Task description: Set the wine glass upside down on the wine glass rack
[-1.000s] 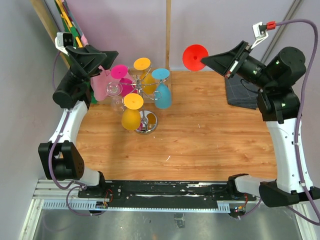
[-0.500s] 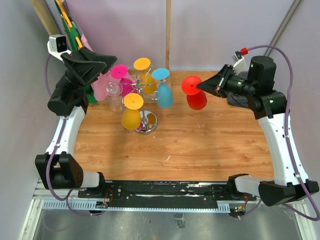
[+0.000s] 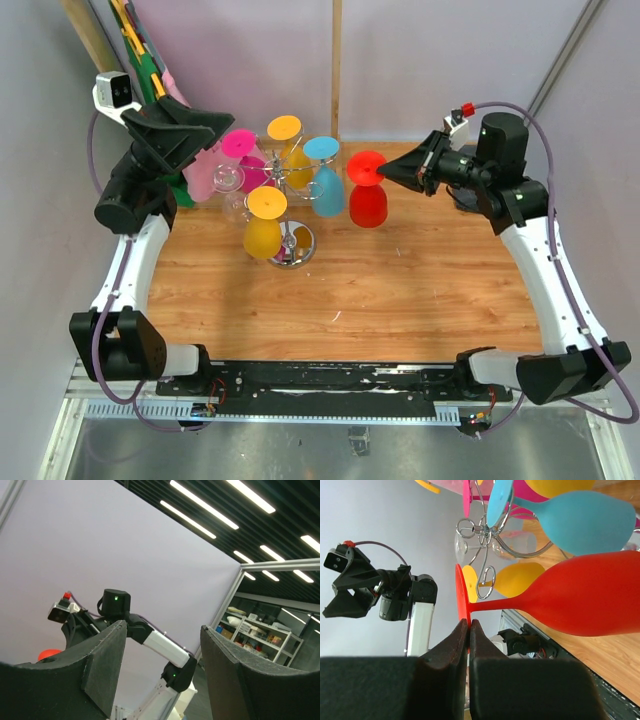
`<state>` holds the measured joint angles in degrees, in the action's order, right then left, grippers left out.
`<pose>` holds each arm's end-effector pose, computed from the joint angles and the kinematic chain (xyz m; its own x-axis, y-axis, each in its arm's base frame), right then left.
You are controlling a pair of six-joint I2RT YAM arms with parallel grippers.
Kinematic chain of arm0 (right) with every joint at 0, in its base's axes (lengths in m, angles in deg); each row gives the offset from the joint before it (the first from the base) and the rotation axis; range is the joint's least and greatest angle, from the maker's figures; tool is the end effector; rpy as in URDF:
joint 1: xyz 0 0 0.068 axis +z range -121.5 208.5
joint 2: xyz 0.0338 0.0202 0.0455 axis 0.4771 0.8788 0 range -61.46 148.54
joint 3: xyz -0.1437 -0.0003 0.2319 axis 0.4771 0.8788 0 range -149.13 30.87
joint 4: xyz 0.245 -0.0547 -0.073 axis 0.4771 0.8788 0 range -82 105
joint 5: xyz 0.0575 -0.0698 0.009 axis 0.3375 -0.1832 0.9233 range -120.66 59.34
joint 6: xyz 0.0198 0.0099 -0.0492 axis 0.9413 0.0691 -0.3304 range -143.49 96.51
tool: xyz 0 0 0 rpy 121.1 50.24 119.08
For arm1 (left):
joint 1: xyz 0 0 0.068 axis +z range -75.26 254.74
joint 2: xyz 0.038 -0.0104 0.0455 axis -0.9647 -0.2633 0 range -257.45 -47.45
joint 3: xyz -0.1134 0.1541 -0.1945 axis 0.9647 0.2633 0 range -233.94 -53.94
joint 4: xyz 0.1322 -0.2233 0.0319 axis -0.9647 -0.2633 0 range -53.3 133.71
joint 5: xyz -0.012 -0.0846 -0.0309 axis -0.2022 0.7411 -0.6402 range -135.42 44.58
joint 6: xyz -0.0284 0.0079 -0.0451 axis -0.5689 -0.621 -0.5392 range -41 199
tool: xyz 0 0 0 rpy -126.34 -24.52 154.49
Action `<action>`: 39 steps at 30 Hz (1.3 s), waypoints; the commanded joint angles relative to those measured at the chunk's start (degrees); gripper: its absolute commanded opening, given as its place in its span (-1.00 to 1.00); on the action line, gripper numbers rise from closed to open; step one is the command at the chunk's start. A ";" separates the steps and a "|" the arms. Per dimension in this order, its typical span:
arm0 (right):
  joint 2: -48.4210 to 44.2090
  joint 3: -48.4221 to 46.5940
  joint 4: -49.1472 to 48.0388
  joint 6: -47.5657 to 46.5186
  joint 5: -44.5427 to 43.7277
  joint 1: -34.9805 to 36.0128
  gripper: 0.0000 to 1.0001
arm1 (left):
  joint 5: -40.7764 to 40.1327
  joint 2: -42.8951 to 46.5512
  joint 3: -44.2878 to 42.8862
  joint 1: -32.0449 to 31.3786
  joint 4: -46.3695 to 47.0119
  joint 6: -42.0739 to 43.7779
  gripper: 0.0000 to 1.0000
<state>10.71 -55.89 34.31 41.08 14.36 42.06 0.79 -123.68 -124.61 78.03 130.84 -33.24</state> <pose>0.2451 0.0850 0.4644 -0.8425 0.4535 -0.2907 -0.1820 0.2683 0.9460 0.2224 -0.0129 0.5034 -0.4347 -0.6666 -0.6055 0.8892 -0.2112 -0.4059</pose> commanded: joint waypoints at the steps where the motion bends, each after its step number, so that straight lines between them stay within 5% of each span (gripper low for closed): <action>1: 1.60 1.84 -6.85 6.64 1.57 1.99 -0.99 | 1.04 1.70 0.22 0.47 5.89 1.91 0.30; 39: 16.02 -4.09 -13.01 9.77 -0.04 14.02 -0.99 | 2.04 1.69 0.73 0.48 4.60 2.84 0.30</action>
<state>26.01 -57.79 24.06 49.96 13.66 54.30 1.93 -122.87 -123.50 78.03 130.64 -30.71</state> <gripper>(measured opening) 0.020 0.652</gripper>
